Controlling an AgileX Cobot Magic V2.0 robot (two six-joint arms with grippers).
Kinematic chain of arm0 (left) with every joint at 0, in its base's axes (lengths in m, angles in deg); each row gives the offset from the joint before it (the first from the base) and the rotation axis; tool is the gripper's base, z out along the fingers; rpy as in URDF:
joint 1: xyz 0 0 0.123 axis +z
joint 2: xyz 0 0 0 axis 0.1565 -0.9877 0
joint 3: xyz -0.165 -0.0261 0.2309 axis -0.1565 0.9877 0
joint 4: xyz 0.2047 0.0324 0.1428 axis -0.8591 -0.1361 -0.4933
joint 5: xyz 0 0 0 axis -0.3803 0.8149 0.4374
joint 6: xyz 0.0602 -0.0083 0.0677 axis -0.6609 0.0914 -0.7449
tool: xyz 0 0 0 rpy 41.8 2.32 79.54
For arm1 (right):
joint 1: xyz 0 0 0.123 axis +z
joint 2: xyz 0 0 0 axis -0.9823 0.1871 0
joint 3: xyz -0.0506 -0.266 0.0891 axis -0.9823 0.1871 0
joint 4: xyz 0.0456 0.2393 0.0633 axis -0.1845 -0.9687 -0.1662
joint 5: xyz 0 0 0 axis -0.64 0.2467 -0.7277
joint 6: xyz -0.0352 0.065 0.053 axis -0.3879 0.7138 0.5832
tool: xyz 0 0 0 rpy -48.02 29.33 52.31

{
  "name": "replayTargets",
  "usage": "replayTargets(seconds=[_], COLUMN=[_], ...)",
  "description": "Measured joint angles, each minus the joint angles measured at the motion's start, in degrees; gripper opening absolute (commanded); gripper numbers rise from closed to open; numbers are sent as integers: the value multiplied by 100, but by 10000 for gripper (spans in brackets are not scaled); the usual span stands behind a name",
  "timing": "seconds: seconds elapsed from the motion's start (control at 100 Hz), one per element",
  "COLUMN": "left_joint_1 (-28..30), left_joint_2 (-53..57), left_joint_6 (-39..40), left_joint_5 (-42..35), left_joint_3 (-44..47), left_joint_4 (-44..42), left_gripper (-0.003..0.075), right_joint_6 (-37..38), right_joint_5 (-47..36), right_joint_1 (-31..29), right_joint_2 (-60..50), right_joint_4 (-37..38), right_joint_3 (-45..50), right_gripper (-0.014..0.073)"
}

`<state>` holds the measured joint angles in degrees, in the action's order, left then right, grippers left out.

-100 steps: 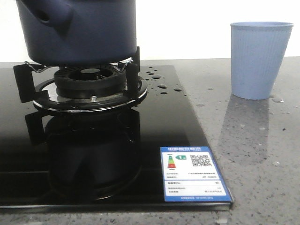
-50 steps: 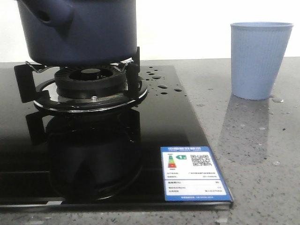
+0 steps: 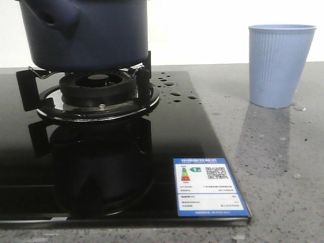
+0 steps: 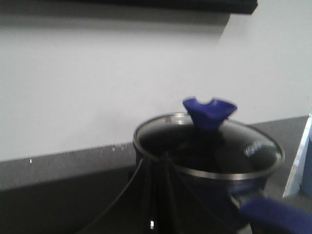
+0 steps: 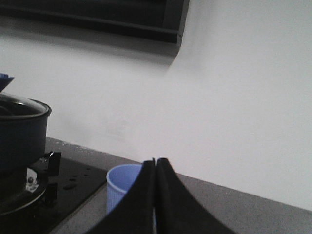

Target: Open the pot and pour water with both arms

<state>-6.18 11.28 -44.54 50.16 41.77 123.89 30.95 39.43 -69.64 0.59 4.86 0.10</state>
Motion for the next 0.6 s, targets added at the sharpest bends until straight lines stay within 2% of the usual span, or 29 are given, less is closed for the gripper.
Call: replayTargets(seconds=[0.12, 0.26, 0.6], left_joint_1=[0, 0, 0], left_joint_2=[642, 1113, 1339], left_joint_6=[0, 0, 22], left_joint_5=[-141, -278, -310], left_joint_3=[1022, 1719, 1896], left_joint_4=[22, 364, 631], left_gripper=[-19, -19, -19], right_joint_6=[0, 0, 0], right_joint_5=[-43, -136, -231], right_joint_1=[0, 0, 0], right_joint_2=[-189, -215, -223], right_joint_4=[9, 13, 22], right_joint_3=[251, 265, 265], right_gripper=[-74, -74, -74])
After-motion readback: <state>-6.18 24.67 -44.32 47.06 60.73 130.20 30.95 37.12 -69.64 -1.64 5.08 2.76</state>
